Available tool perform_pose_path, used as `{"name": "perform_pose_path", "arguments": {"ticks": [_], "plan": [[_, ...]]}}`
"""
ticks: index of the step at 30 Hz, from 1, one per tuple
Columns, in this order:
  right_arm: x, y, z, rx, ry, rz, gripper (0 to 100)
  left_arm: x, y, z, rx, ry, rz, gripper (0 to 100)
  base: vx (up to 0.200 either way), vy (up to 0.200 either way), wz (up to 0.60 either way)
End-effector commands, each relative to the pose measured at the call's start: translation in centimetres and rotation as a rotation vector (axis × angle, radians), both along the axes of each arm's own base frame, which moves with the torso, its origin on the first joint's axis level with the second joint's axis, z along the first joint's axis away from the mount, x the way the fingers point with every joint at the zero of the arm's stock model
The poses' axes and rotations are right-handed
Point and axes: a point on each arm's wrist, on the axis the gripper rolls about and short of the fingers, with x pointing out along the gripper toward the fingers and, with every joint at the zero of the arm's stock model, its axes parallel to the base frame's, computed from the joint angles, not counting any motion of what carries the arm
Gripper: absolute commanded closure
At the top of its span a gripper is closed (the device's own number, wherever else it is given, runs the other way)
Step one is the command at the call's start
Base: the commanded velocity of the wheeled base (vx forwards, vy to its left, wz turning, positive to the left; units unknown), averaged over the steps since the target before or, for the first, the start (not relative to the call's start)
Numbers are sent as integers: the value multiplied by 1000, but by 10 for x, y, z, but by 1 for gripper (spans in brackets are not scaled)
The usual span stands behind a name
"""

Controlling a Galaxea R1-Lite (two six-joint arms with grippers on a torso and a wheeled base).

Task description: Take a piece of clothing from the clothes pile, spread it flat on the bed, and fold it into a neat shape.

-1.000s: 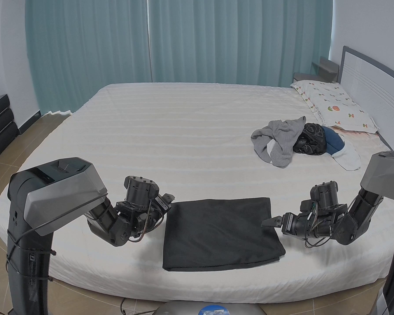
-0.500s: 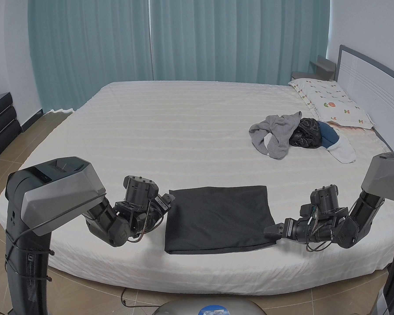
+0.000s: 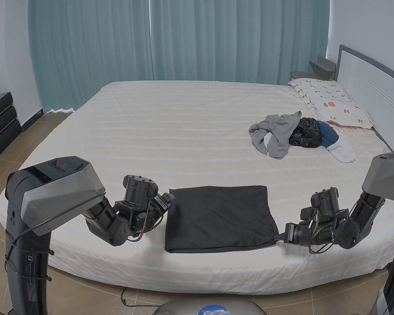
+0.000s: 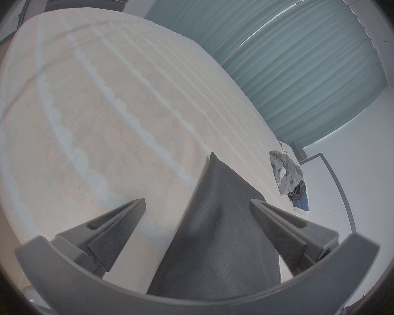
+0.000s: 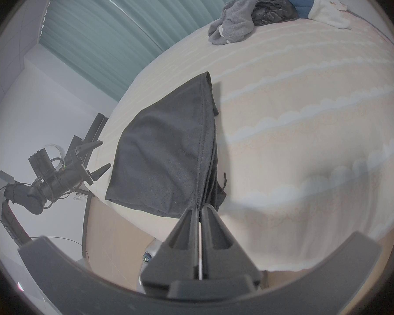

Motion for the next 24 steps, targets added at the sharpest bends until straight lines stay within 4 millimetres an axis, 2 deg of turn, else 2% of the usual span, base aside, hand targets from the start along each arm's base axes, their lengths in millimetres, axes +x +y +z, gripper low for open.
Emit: {"name": "perform_pose_path", "arguments": {"ticks": [1,6,7,12,19,24], "plan": [[0,-3,1,-6,1,-4,100,0,0,1,-1,-2,1,0,0,0,0],[0,-4,-1,-27,21,-5,100,1,0,0,-1,-2,1,0,0,0,0],[0,-4,-1,-27,21,-5,0,1,0,0,-1,-2,1,0,0,0,0],[3,-7,1,-26,-2,-11,0,2,0,2,-25,0,-31,0,0,0,0],[21,-18,8,11,-49,-69,0,6,1,5,-85,8,-208,0,0,0,0],[32,-20,12,52,-56,-114,0,6,1,-7,0,-4,-299,0,0,0,0]]}}
